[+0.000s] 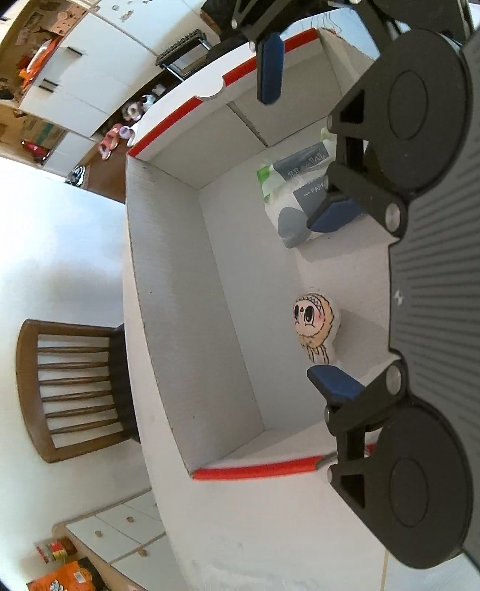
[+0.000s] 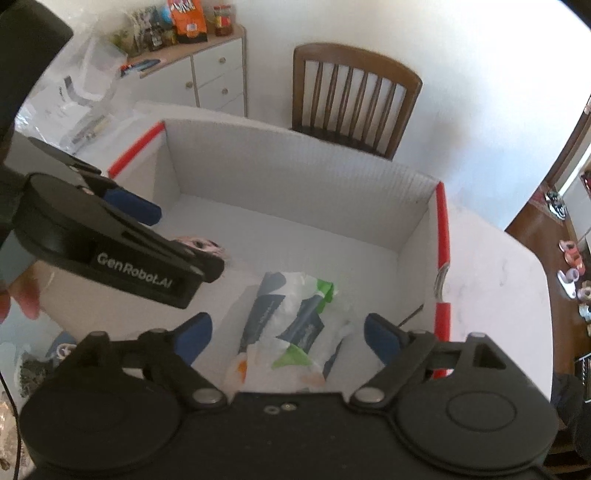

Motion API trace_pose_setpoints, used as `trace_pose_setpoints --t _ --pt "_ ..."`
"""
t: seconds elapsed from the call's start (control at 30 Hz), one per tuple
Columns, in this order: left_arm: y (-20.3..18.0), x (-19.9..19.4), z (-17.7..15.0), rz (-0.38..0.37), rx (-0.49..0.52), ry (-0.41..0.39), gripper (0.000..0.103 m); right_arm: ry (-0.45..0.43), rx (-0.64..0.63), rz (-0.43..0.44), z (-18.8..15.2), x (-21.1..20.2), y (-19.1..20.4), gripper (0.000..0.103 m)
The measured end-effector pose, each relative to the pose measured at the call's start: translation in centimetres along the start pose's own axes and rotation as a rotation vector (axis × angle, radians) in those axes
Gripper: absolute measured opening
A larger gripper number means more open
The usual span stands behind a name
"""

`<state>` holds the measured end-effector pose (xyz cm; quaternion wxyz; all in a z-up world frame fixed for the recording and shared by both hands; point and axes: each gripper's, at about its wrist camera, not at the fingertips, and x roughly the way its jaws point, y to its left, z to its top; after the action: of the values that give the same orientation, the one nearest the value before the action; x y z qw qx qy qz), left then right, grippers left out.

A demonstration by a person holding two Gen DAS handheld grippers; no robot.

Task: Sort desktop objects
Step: 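Open the left tool dropping the cushion while the right tool releases the bag, then move both tools back toward the remaining items on the table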

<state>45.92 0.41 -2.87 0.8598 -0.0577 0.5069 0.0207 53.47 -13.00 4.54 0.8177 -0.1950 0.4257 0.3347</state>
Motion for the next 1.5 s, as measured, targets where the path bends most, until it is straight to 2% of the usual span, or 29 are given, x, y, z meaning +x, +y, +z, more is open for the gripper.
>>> trace_pose_setpoints --t 0.07,0.2,0.37,0.67,0.97,1.1,1.5 --pt "0.2 -0.3 -0.1 0.01 -0.009 -0.012 0.084 -0.021 -0.001 0.014 0.1 -0.7 0.1 0.097" --pt "0.4 -1.1 -0.5 0.021 -0.025 -0.041 0.086 -0.057 0.005 0.035 -0.6 -2.4 0.0 0.099" --pt "0.4 -2.9 -1.0 0.026 -0.035 -0.077 0.099 -0.085 0.029 0.025 -0.9 -3.9 -0.1 0.1" --pt "-0.6 -7.0 -1.9 0.03 -0.038 -0.149 0.1 -0.167 0.066 -0.001 -2.1 -6.8 -0.1 0.1" --pt "-1.5 -10.7 -4.0 0.05 -0.05 -0.238 0.103 -0.223 0.087 0.032 -4.3 -10.1 -0.1 0.101" --pt "-1.8 -12.1 -5.4 0.067 -0.062 -0.274 0.103 -0.245 0.047 0.017 -5.8 -11.2 0.7 0.101" --pt "-1.7 -15.5 -10.7 0.064 -0.056 -0.306 0.103 -0.277 -0.024 0.005 -9.8 -13.1 4.0 0.1"
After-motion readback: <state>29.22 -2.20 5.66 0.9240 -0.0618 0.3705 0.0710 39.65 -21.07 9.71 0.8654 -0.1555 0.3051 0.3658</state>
